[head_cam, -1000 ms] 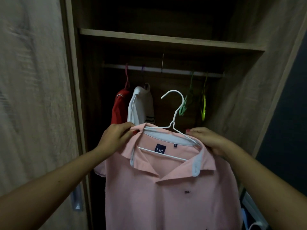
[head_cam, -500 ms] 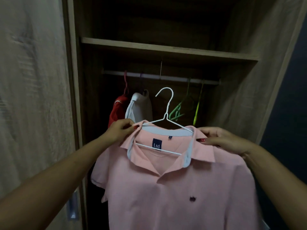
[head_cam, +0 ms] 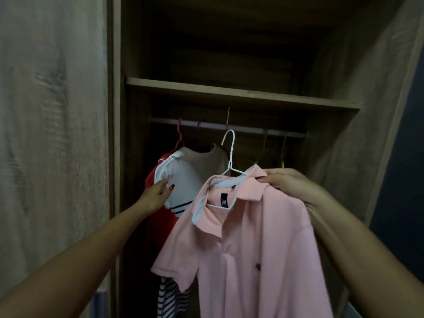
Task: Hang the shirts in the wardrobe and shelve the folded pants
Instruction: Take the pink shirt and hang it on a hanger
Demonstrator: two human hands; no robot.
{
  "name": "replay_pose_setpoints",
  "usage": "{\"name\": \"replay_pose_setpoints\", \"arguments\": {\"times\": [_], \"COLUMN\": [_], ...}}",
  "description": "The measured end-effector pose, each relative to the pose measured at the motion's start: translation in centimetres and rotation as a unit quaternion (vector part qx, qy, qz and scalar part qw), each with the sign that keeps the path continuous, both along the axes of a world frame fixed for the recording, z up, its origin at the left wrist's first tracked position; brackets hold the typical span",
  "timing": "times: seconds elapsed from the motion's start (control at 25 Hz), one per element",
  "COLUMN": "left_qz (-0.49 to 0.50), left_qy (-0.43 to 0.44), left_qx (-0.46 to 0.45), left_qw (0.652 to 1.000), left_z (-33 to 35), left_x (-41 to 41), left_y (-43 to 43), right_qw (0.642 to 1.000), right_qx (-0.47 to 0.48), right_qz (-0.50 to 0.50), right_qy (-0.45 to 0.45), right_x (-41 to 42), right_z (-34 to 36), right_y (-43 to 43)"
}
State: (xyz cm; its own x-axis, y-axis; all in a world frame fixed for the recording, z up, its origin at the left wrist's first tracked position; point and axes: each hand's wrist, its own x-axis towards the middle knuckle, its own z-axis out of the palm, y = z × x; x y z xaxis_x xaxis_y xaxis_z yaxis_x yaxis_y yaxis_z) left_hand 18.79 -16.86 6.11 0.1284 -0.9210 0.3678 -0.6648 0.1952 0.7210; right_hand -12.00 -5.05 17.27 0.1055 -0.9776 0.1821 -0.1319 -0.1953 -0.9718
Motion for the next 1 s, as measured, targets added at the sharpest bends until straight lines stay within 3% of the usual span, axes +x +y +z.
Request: {"name": "replay_pose_setpoints", "arguments": {"times": [0.28,0.52,0.8,0.92,1.0], "left_qz": [-0.014,-0.022,-0.044,-0.039,-0.039], "left_qy": [-0.038,-0.028,-0.021,-0.021,-0.003], "left_qx": [0.003,-0.019,-0.001,0.001,-0.002], "left_qw": [0.999,0.999,0.999,0.999,0.999], "left_z": [0.1,0.3,0.3,-0.3,-0.5], "left_x": [1.4,2.4,2.0,1.5,1.0], "left_y": [0.3,0.7,1.9,2.7,3.5], "right_qw": [0.988,0.982,0.984,0.972,0.950], "right_qx": [-0.033,-0.060,0.018,-0.042,-0.139], "right_qz": [-0.126,-0.170,-0.126,-0.169,-0.176], "right_qy": [-0.088,-0.050,0.124,0.160,0.219], "right_x": [6.0,7.9,7.3,7.5,7.8], "right_z": [0.2,-0.2,-4.9,-7.1,-8.3], "right_y": [-6.0,-12.2,-15.9,-15.5,-14.4]}}
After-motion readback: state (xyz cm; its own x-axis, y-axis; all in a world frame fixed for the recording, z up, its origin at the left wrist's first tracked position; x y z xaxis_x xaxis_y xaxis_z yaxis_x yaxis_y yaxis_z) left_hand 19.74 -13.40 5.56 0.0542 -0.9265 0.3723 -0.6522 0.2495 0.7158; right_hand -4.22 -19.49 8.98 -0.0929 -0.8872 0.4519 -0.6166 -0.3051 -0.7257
